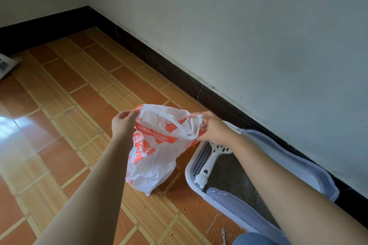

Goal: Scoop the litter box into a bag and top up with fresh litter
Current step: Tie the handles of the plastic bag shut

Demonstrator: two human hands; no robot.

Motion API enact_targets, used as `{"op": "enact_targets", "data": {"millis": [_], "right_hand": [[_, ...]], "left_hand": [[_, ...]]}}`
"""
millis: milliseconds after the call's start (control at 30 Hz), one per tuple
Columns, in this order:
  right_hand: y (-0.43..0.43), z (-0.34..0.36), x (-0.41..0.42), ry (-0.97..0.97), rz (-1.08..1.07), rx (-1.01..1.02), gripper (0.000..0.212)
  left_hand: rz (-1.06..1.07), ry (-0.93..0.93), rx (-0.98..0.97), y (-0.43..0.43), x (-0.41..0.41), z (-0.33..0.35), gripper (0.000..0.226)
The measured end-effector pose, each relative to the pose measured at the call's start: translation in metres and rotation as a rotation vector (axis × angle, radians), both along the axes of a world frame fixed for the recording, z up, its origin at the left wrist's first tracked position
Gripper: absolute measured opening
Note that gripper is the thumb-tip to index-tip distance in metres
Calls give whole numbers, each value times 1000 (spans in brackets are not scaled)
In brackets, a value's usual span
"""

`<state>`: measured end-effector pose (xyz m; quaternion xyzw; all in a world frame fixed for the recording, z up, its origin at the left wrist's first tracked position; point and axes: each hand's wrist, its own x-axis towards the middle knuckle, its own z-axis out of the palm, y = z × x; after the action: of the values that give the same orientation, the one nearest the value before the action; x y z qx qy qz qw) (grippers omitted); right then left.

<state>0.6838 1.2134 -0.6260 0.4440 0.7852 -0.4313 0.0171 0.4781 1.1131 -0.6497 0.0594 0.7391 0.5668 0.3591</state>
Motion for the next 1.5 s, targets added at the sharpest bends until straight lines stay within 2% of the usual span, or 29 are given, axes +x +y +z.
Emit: {"op": "enact_targets", "data": {"millis": [167, 267, 367, 400, 500, 567, 667, 767, 867, 933, 1033, 1200, 1333, 1433, 1500], "right_hand": [[-17, 3, -6, -197, 169, 179, 47], [-19, 6, -10, -274, 145, 320, 33], [-19, 14, -15, -264, 102, 296, 27], [-19, 20, -15, -221, 75, 257, 25], [-18, 41, -15, -61, 4, 193, 18], [-18, 56, -16, 31, -48, 167, 12], [-18, 77, -19, 197, -123, 122, 5], [-21, 95, -21, 298, -153, 71, 8], [-25, 107, -22, 342, -147, 6, 10], [-27, 113, -23, 371, -114, -58, 10], [-31, 121, -22, 375, -59, -97, 10], [-35, 125, -12, 329, -38, -63, 10], [-33, 126, 3, 292, -52, -17, 21], [-31, 122, 14, 63, 29, 89, 36], [-30, 120, 19, -127, 85, 153, 33]], "left_hand": [[-191, 113, -67, -10, -8, 10, 13], [-262, 194, -85, -17, -9, 13, 16], [-305, 259, -103, -21, -7, 17, 3], [-331, 288, -111, -22, -6, 20, 12], [-510, 403, -161, -24, -6, 26, 59], [-643, 490, -206, -26, -5, 32, 69], [-812, 578, -271, -31, -4, 41, 63], [-941, 527, -311, -35, -5, 48, 58], [-893, 657, -335, -31, -3, 54, 61], [-870, 683, -188, -26, 2, 64, 59], [-966, 564, 17, -16, 13, 82, 48], [-1099, 669, 25, -3, 35, 99, 22], [-1041, 705, -19, -3, 42, 99, 14], [-913, 726, -24, -7, 42, 94, 19], [-816, 697, -3, -11, 41, 93, 22]]}}
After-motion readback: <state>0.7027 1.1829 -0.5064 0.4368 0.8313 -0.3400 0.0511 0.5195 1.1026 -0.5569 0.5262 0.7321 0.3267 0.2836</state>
